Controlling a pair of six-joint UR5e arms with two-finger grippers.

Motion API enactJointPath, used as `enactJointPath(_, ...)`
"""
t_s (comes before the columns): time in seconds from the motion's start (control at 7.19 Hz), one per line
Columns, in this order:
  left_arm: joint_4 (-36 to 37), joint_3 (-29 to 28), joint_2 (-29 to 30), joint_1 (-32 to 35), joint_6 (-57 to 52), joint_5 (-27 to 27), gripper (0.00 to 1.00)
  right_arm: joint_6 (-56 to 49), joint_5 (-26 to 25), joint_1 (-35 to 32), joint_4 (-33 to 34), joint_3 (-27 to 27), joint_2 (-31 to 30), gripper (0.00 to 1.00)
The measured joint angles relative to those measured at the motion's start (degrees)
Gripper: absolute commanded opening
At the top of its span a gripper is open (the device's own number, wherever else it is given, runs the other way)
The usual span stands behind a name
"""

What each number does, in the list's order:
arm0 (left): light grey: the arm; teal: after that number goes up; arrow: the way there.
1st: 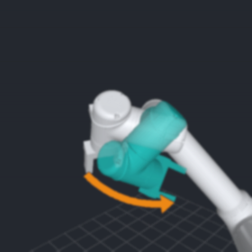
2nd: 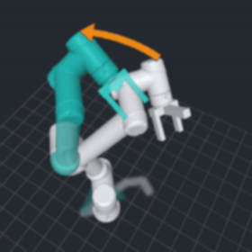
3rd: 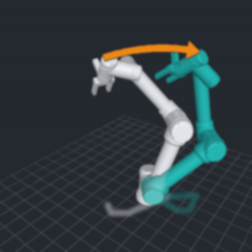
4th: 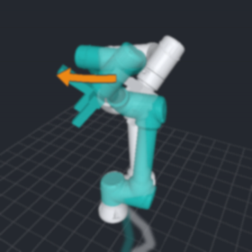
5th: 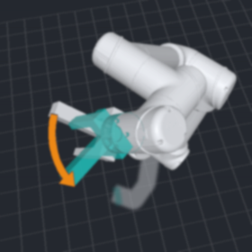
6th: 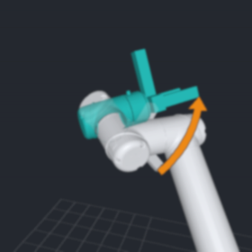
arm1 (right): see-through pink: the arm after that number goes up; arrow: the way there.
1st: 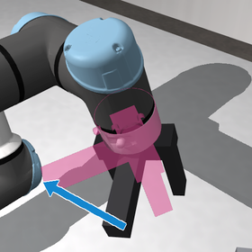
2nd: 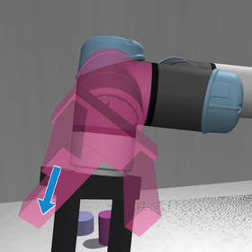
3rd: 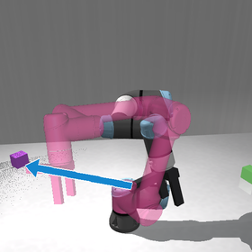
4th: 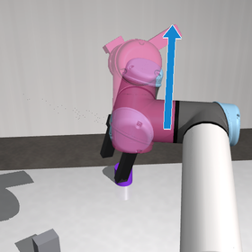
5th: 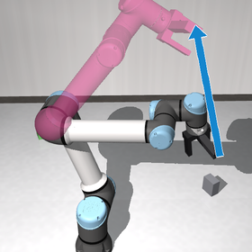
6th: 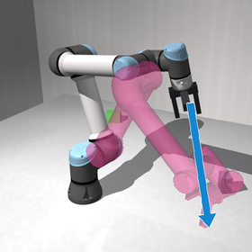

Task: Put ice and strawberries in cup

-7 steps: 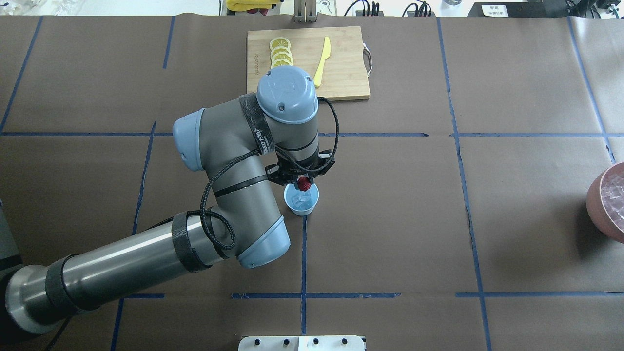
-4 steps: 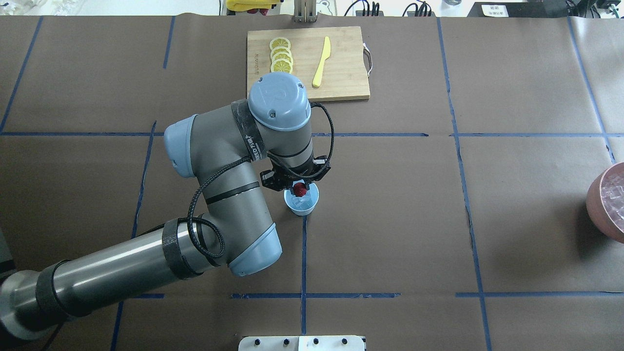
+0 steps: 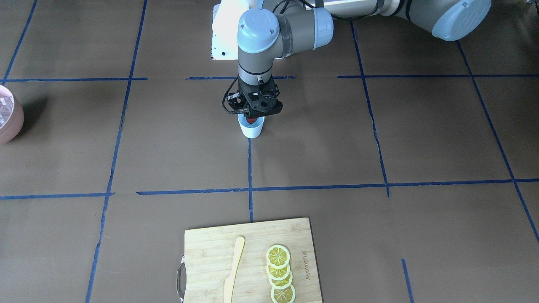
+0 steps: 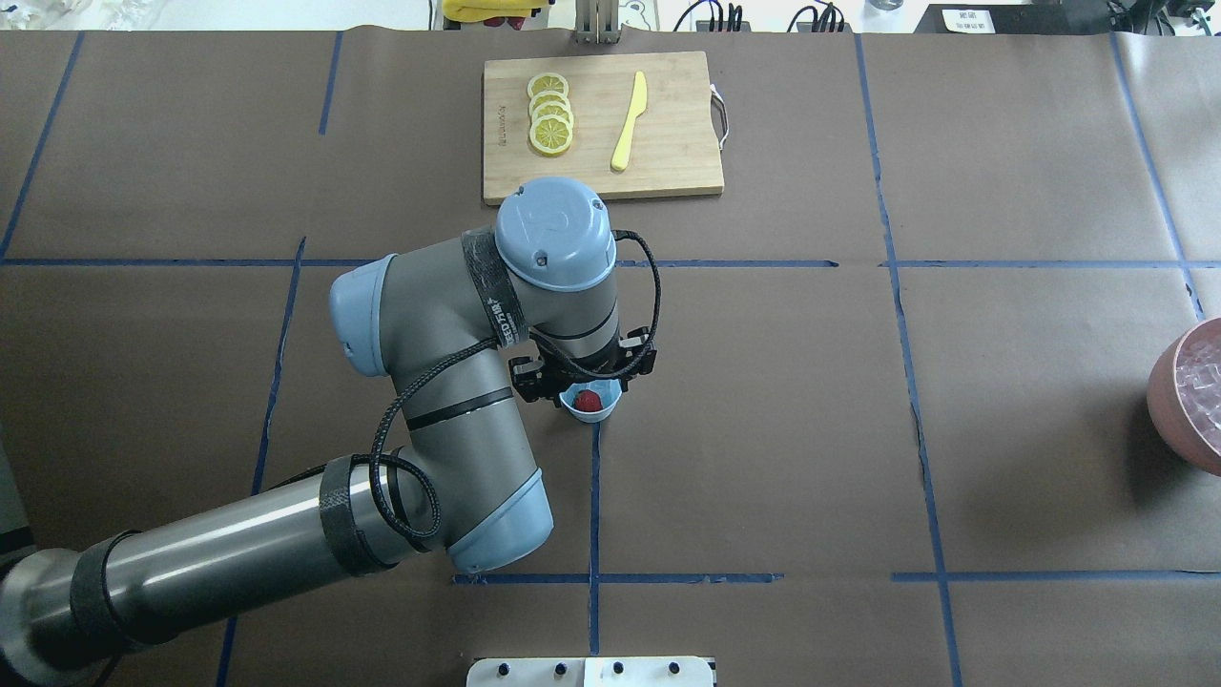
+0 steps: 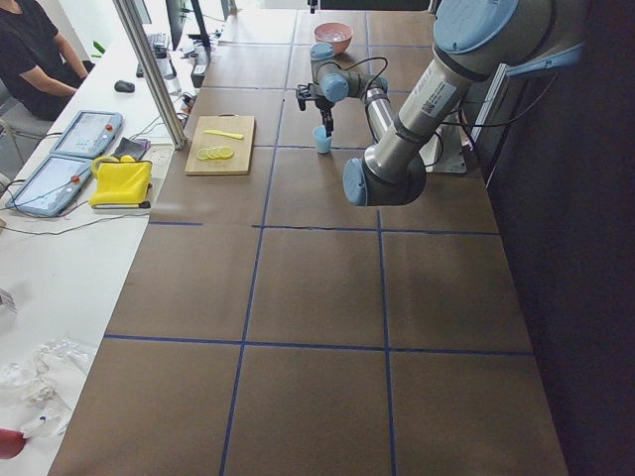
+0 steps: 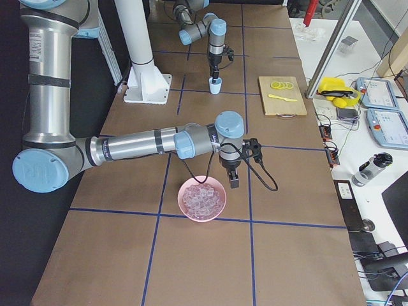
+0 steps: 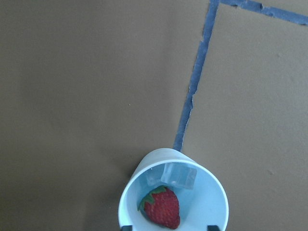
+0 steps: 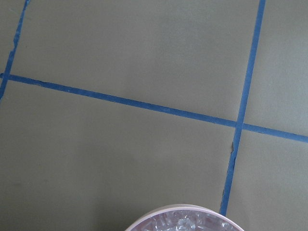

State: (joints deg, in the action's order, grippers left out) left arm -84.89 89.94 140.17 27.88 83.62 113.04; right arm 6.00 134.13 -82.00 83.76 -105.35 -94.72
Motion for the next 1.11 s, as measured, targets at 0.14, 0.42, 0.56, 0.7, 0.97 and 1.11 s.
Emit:
enactJointPath(0.14,1.28,1.23,-0.11,0.41,-0.26,0.04,1.0,-0.23,0.01,-0.01,-0.04,0.5,0.05,0.99)
enactJointPath(0.42,5.89,4.69,-0.66,3.05,-4.12,0.21,1.0,-0.63,0.16,-0.75,-0.15,2.6,0.17,0.99)
enactJointPath(0.56,7.8,7.13,-2.5,4.84,-7.86,0.28,1.0,-0.73,0.6,-1.76,-0.17,4.49,0.32,0.99)
enactJointPath(0.7,8.78,10.55,-6.26,6.75,-12.16,0.32,1.0,-0.86,1.71,-3.09,-0.4,6.82,0.56,0.99)
enactJointPath(0.97,10.04,17.28,-15.12,11.57,-22.75,0.4,1.0,-1.19,5.56,-6.27,-6.13,13.67,0.74,0.99)
enactJointPath(1.11,11.8,18.69,-17.6,14.22,-28.79,0.46,1.0,-1.25,6.49,-7.22,-10.22,16.28,0.74,0.99)
